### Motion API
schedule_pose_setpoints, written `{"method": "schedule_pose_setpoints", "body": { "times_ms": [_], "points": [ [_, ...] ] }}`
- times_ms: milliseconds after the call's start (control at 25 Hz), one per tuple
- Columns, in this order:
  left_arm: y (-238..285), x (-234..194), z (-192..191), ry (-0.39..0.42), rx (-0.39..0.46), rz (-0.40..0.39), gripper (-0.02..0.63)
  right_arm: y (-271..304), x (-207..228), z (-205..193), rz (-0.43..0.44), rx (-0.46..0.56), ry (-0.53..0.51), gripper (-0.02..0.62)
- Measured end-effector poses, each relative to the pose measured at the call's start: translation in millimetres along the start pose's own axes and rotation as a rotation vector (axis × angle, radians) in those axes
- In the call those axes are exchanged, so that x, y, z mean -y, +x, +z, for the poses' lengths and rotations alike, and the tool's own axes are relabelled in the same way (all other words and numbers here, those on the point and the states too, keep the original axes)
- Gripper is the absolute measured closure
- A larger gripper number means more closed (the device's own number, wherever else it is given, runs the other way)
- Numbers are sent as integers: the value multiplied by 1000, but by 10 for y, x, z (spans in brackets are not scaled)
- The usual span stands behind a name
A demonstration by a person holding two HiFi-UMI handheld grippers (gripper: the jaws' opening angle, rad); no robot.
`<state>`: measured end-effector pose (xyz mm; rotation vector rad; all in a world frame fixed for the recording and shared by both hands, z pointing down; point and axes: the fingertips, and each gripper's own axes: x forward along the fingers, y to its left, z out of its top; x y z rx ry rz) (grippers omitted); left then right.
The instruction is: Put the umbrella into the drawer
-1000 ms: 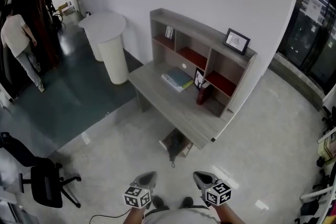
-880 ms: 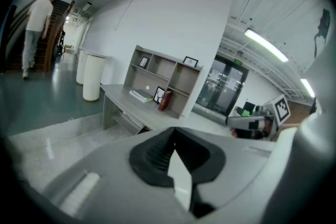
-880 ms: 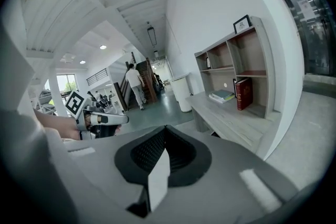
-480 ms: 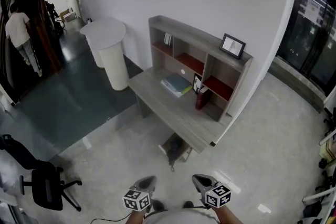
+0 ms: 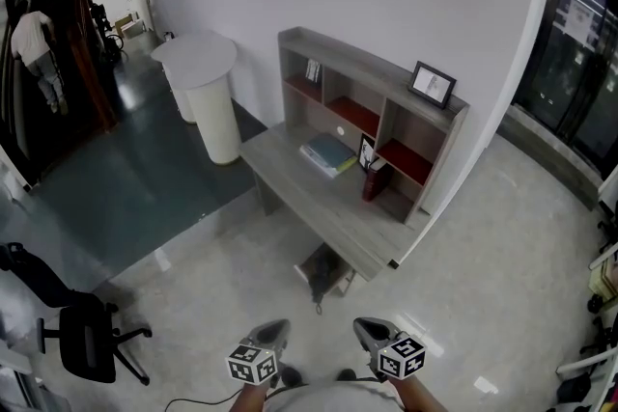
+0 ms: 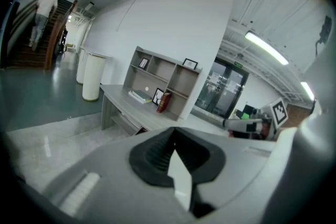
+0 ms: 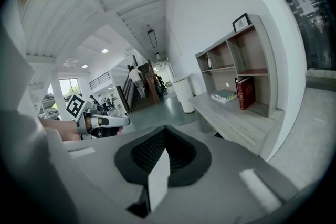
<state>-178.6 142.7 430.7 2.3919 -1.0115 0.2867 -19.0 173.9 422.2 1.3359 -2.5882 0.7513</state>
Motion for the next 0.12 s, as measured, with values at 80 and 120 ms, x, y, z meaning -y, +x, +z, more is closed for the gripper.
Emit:
{"method": "schedule_pose_setpoints", "body": {
  "times_ms": [80, 120],
  "points": [
    [12, 7, 9, 3, 0, -2, 603, 5, 11, 7, 1, -1, 1, 591],
    [16, 9, 13, 3, -1, -3, 603, 8, 15, 11, 2, -1, 1, 591]
  ]
}}
